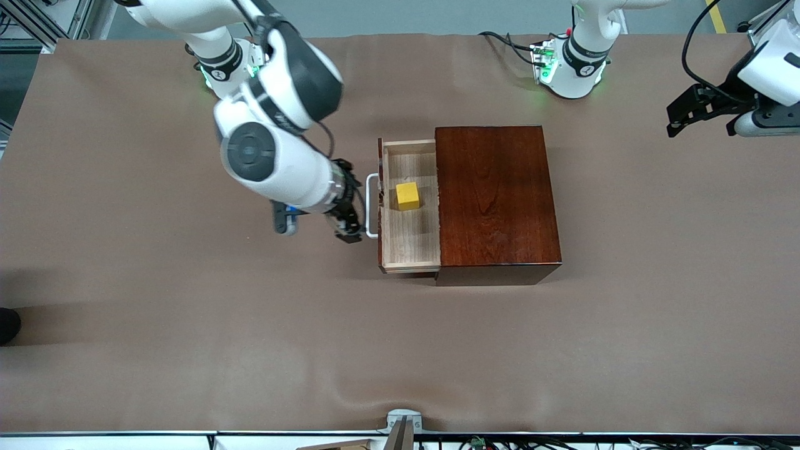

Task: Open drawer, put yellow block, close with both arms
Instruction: 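Withdraw the right gripper away from the drawer to its rest side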

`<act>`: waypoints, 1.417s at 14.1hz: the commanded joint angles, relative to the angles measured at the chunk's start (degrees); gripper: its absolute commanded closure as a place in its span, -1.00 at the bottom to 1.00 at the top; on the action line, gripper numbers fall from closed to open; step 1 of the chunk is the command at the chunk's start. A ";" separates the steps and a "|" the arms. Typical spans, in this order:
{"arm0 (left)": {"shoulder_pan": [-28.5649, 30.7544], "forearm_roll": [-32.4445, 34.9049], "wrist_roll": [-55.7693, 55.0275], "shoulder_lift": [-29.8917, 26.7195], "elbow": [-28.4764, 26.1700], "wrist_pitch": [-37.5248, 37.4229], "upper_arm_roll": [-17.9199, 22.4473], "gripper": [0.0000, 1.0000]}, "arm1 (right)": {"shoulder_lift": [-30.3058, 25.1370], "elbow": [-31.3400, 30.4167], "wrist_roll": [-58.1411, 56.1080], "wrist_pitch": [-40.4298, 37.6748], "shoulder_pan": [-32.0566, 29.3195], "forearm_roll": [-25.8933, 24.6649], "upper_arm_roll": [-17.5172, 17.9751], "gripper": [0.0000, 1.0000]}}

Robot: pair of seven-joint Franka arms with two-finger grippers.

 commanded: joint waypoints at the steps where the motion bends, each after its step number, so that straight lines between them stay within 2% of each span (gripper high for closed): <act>1: 0.56 -1.32 0.25 -0.57 0.53 -1.30 -0.77 -1.00 | -2.28 0.34 -5.26 -2.99 -4.50 0.09 0.70 -1.00; 5: 0.56 -1.59 -0.19 -0.57 0.53 -1.82 -2.27 -1.00 | -4.13 1.21 -15.42 -6.15 -9.17 -1.40 0.87 -1.00; 9: 1.09 -1.50 0.68 -0.57 0.53 -2.00 -2.18 -1.00 | -4.31 3.94 -25.11 -11.07 -12.59 -2.55 0.87 -1.00; 13: 1.70 -1.50 1.13 -0.74 0.53 -2.09 -1.48 -1.00 | -6.32 3.94 -37.49 -14.59 -16.11 -3.34 0.78 -1.00; 20: 2.50 -1.59 1.13 -1.09 0.27 -2.35 -1.48 -1.00 | -9.40 3.94 -64.21 -19.33 -21.38 -11.51 0.78 -1.00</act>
